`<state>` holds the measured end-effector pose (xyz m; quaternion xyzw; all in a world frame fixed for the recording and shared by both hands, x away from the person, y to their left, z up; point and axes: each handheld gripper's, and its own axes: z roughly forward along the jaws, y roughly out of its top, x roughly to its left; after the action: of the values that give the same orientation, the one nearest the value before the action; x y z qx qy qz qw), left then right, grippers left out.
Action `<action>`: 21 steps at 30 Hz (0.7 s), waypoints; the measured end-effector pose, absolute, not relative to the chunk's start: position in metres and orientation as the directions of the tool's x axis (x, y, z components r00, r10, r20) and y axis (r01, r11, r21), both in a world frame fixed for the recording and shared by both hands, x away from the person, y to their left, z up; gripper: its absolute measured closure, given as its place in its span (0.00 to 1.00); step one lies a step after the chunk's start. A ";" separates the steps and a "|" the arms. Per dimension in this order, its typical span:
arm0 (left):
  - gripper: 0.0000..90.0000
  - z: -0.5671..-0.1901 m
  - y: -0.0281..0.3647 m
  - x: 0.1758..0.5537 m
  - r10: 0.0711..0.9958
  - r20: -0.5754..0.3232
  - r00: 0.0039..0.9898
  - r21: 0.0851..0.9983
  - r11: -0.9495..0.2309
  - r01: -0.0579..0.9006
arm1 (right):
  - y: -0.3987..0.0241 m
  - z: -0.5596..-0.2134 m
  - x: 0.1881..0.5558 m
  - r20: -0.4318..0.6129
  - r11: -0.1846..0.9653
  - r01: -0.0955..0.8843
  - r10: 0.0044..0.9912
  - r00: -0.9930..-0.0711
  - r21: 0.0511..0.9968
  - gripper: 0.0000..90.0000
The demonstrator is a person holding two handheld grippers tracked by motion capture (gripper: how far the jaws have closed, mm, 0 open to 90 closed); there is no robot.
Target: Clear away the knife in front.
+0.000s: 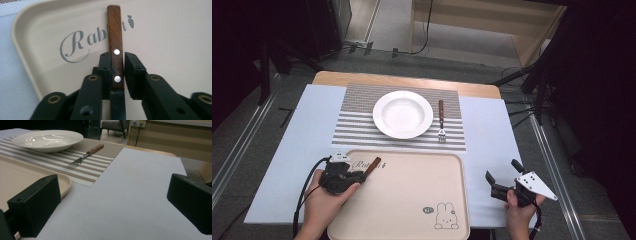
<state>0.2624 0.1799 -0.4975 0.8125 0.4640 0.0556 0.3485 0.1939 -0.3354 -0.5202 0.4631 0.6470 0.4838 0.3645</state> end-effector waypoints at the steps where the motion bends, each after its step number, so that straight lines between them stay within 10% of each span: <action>1: 0.78 -0.496 0.181 0.263 0.791 -0.226 0.568 0.630 -0.325 0.705 | -0.335 -0.520 0.194 -0.023 0.102 0.246 0.952 -0.305 0.964 0.00; 7: 0.86 -0.487 0.183 0.259 0.719 -0.195 0.667 0.748 -0.331 0.576 | -0.335 -0.520 0.194 -0.026 0.105 0.246 0.952 -0.305 0.963 0.00; 21: 0.98 -0.500 0.162 0.266 0.667 -0.079 0.741 0.669 -0.516 0.535 | -0.335 -0.520 0.194 -0.027 0.107 0.248 0.951 -0.307 0.963 0.00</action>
<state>0.2655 0.1618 -0.5003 0.8655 0.3473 0.0943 0.3485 0.1938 -0.3346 -0.5203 0.4622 0.6488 0.4825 0.3643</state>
